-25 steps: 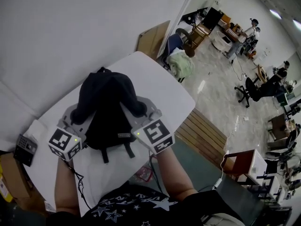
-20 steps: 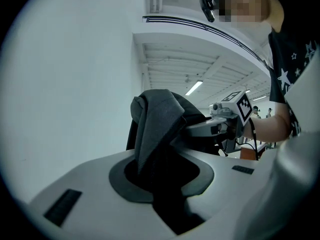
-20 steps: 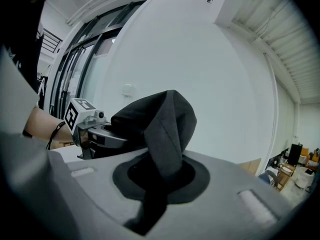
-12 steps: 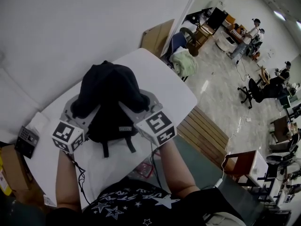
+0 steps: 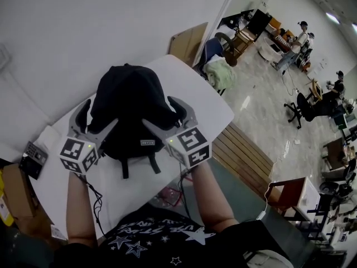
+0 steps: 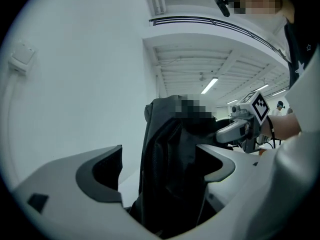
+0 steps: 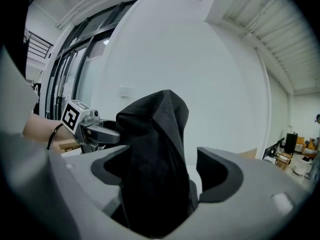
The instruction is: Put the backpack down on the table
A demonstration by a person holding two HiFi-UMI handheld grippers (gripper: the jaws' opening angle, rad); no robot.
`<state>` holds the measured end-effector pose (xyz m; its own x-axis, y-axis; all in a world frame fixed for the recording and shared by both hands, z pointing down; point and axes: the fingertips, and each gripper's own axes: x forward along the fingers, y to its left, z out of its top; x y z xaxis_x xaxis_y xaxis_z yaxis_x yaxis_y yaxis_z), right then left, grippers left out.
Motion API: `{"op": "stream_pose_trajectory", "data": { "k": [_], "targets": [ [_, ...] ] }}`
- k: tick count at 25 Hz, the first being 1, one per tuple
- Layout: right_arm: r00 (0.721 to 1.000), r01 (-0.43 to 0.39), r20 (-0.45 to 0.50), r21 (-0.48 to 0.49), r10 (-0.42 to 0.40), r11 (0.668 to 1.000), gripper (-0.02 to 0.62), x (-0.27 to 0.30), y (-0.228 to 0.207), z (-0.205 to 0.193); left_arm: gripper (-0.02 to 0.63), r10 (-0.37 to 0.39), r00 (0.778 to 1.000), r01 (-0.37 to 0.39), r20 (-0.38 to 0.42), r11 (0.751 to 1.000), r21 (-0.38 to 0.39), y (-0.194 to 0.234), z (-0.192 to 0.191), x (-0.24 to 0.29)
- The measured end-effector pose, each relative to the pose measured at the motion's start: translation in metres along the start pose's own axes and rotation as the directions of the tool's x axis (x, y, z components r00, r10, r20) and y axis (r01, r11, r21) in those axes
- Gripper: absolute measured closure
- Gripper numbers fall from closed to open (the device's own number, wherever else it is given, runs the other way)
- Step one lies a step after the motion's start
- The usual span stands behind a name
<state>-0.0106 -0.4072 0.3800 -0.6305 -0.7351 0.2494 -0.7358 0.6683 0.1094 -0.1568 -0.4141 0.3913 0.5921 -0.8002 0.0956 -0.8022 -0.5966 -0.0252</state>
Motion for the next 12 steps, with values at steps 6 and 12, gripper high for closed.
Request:
{"op": "stream_pose_trajectory", "data": {
  "k": [6, 12],
  "targets": [
    [0.998, 0.026, 0.049, 0.042, -0.029, 0.999, 0.189, -0.024, -0.002, 0.000, 0.172, 0.016, 1.000, -0.016, -0.005, 1.000, 0.005, -0.015, 0.003, -0.016],
    [0.998, -0.004, 0.063, 0.007, 0.004, 1.000, 0.190, -0.047, 0.013, 0.004, 0.172, 0.046, 0.999, -0.047, 0.020, 0.999, 0.007, -0.033, 0.010, -0.039]
  ]
}}
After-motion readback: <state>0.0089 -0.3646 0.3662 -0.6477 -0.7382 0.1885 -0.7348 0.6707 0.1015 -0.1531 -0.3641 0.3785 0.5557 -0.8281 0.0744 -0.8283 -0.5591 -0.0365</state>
